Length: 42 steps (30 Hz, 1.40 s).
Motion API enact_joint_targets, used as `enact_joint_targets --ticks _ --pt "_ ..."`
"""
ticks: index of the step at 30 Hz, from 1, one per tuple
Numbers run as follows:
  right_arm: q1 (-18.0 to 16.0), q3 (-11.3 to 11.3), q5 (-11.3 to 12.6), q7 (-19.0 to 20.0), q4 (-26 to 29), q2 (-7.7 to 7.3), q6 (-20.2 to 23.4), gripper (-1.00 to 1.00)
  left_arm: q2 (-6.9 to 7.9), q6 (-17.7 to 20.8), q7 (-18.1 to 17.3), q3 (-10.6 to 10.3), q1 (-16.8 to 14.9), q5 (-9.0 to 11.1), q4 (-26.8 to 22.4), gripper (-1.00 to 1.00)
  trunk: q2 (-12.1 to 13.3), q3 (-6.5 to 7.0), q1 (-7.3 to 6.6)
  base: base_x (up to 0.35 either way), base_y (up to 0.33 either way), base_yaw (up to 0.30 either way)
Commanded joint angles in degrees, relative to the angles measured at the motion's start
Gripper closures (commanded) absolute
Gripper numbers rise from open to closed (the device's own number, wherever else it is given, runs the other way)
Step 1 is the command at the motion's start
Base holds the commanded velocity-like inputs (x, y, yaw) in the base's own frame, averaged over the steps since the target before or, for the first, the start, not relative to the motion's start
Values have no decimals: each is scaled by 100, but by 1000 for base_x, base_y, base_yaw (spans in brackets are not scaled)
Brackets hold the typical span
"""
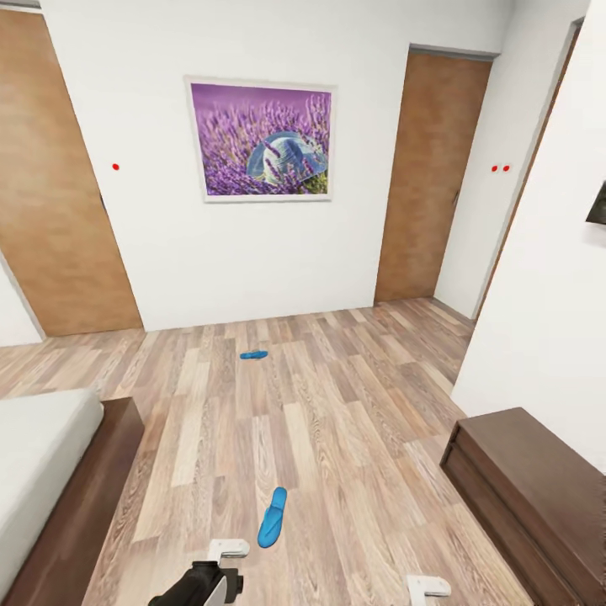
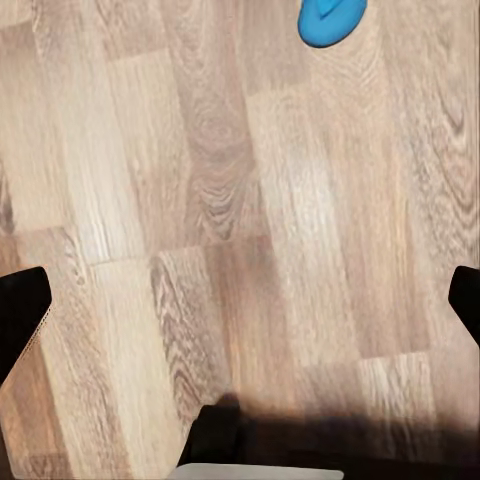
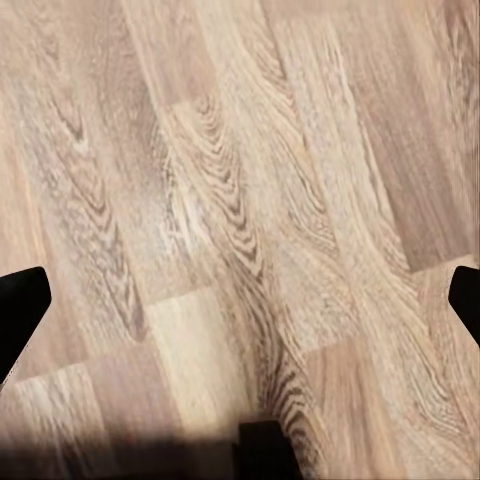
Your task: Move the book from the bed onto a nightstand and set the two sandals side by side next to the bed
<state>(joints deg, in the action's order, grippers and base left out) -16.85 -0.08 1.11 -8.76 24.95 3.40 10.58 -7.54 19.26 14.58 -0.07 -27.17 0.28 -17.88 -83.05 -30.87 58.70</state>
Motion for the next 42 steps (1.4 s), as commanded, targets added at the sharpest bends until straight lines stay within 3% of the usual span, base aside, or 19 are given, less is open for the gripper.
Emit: enact_joint_targets --ticks 1,12,35,42 --pt "-2 0 12 -20 10 3 32 -100 -1 37 19 -2 1 4 -14 -100 -3 -6 3 304 82 -286" --pt "-2 -1 12 -20 10 3 32 -100 -2 34 19 -2 1 0 -14 -100 -3 -6 3 286 138 -286" --pt "-2 -1 12 -29 36 2 32 -100 -2 34 19 -2 1 -1 -14 -100 -3 -6 3 11 6 -286" --pt "-2 -1 12 -32 31 3 32 -100 -2 34 19 -2 1 -1 -14 -100 -3 -6 3 210 24 -278"
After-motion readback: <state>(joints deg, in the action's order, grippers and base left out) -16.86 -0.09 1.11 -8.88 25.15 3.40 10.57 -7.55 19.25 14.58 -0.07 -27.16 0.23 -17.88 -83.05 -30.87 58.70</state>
